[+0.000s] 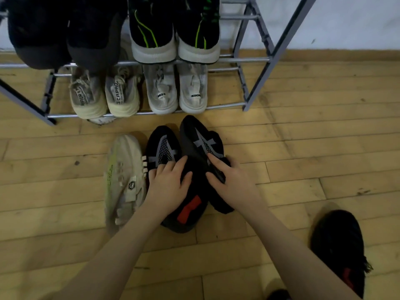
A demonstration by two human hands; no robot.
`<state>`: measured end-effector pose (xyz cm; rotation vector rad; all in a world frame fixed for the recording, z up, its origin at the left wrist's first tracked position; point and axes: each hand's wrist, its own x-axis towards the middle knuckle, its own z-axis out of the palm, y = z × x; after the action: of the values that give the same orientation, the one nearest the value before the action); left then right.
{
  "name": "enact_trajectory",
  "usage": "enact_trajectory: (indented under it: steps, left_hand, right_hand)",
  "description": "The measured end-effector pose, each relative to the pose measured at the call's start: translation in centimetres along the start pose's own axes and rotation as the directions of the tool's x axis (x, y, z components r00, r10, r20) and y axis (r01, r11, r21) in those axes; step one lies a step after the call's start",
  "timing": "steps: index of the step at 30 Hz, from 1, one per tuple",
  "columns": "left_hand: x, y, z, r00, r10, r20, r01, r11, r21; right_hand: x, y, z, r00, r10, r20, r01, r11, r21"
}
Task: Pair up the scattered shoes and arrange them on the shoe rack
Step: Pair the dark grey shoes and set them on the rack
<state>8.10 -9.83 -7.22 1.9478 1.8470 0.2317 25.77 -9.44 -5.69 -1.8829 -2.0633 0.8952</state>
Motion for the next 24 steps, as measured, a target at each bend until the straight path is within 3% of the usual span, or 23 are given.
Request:
enact_trajectory:
  steps: [3,6,9,13,17,19,21,24]
  left_hand:
    - [-0.4,-0.1,0.9,0.994,0.093,-0.066,-0.094,0.996,-0.012]
    - [-0.3,0.7,1.1,0.988,0.059,-0.143,-0.081,0.986,-0.149]
    - [-0.6,2.3,1.2,0.976,0.073,-0.207,-0.110,0.978,-0.176]
    - [-0.4,5.1,2.1,0.969,0.093,-0.230,-0.151,0.956,-0.250]
    - [-1.8,7.4,3.7,0.983,-0.009,-0.185,-0.062,0.923,-0.379]
    - [-2.6,7.3,4.8,0.991,0.023,-0.134,-0.066,0.945,-0.320]
    - [-3.1,6.2,5.3,0.992,0.027,-0.120,-0.042,0.992,-0.123]
    - [-3.4,4.0,4.4,0.981,0.007,-0.193,0.004,0.999,0.052]
  right_hand:
    - [-0.9,0.4,0.1,0.993,-0.004,-0.118,0.009,0.999,0.045]
    - [-2.3,0.9,-0.3,0.968,0.019,-0.250,-0.010,0.999,0.037]
    - [-3.2,1.6,-1.4,0.936,0.050,-0.347,-0.045,0.999,0.021]
    - [-4.1,2.6,-2.4,0.925,0.071,-0.374,-0.074,0.997,0.008]
    - [-5.0,3.4,-2.8,0.917,0.098,-0.386,-0.108,0.994,-0.005]
    - [-5.2,3.9,-2.7,0.918,0.114,-0.381,-0.128,0.992,-0.012]
    - [-5.4,4.0,-2.3,0.925,0.113,-0.363,-0.129,0.991,-0.020]
    - [-5.2,3.2,-1.3,0.935,0.074,-0.348,-0.093,0.995,-0.039]
